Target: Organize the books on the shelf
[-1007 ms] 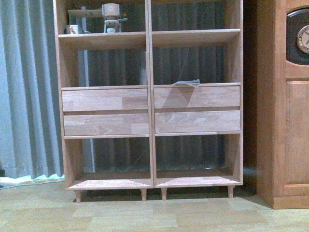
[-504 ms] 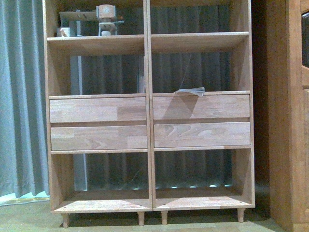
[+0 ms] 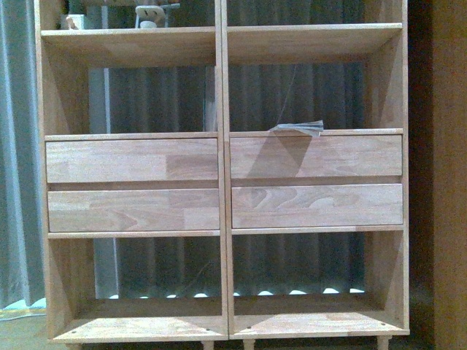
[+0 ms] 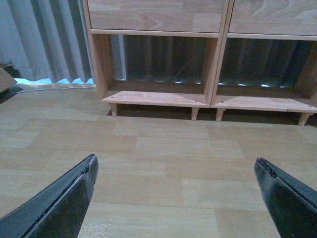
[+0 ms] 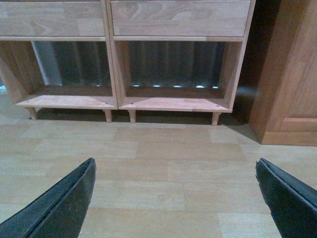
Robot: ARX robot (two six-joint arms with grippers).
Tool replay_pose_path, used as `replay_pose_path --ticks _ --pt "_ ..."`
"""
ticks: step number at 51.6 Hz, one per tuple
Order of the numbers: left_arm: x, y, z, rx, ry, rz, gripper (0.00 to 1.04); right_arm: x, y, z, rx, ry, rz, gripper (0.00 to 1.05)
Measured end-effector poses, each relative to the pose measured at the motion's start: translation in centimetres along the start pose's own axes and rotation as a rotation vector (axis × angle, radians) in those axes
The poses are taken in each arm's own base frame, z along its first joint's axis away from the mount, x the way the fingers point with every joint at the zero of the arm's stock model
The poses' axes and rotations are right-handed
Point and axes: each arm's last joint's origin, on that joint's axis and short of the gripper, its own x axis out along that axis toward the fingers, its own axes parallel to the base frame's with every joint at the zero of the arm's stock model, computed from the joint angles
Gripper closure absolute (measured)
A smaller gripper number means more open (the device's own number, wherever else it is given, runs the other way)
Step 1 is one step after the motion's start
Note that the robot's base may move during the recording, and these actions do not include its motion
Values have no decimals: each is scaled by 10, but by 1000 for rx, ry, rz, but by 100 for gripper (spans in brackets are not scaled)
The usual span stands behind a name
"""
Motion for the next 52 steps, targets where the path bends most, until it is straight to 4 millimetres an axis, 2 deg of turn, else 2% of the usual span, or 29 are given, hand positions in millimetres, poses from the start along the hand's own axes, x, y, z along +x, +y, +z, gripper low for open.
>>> replay_pose_path --ticks 52 --pt "0 0 0 0 -1 0 7 0 0 0 0 0 0 7"
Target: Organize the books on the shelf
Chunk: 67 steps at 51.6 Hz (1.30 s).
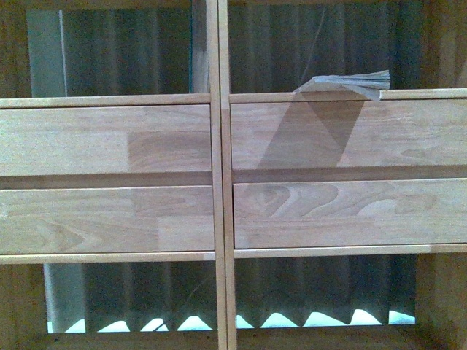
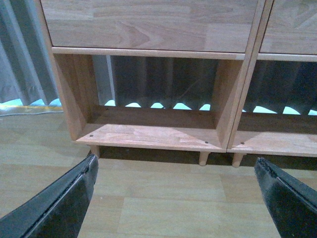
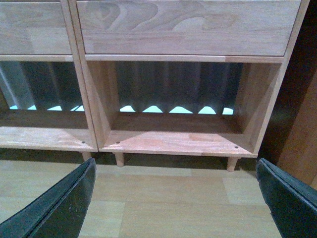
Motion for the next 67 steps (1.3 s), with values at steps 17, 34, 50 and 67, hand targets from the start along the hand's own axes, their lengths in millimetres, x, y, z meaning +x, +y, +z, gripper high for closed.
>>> replay_pose_path --ticks 17,34,50,67 --pt "0 0 0 0 0 0 7 0 0 0 0 0 0 7" --pt "0 0 0 0 0 0 7 0 0 0 0 0 0 7" --pt "0 0 0 0 0 0 7 0 0 0 0 0 0 7" --pt "0 0 0 0 0 0 7 0 0 0 0 0 0 7"
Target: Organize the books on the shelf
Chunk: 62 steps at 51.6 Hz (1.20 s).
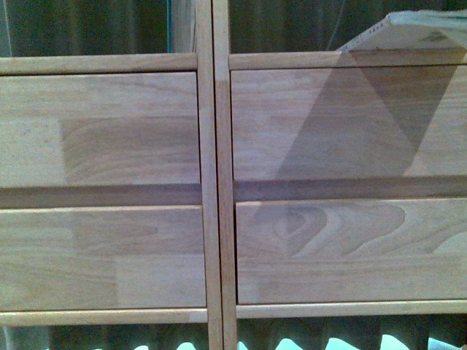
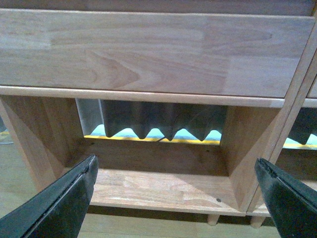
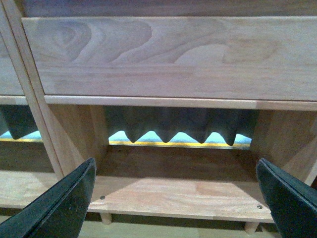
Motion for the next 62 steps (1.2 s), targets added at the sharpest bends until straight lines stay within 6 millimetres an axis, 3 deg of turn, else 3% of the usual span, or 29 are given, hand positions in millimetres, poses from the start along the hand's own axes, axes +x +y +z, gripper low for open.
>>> replay_pose_path --ticks 52,62 --pt "0 0 0 0 0 0 7 0 0 0 0 0 -2 7" --pt "0 0 0 0 0 0 7 7 -1 7 79 104 -85 7"
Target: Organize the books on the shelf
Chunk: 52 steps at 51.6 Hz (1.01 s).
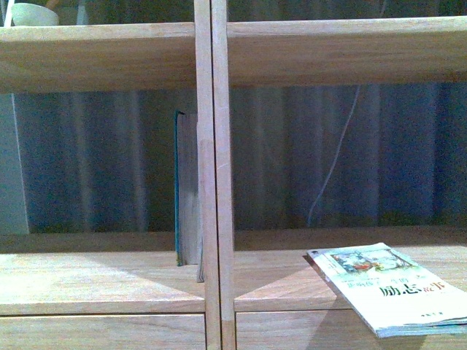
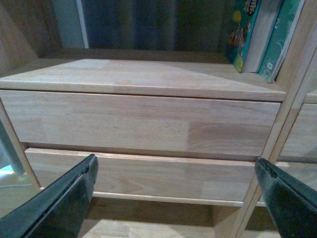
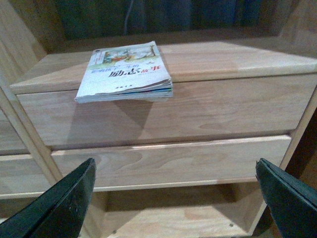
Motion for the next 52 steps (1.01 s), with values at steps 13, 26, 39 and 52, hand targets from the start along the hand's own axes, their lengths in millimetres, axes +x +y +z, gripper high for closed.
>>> replay_pose_path --ticks 13,26,39,52 --pt "0 0 0 0 0 0 7 37 4 53 426 254 130 7" --pt "0 0 0 0 0 0 7 108 17 76 846 476 84 7" --pt "0 0 0 0 0 0 7 148 37 63 981 568 28 7" --pt "0 0 0 0 0 0 7 176 48 43 1065 618 -23 7"
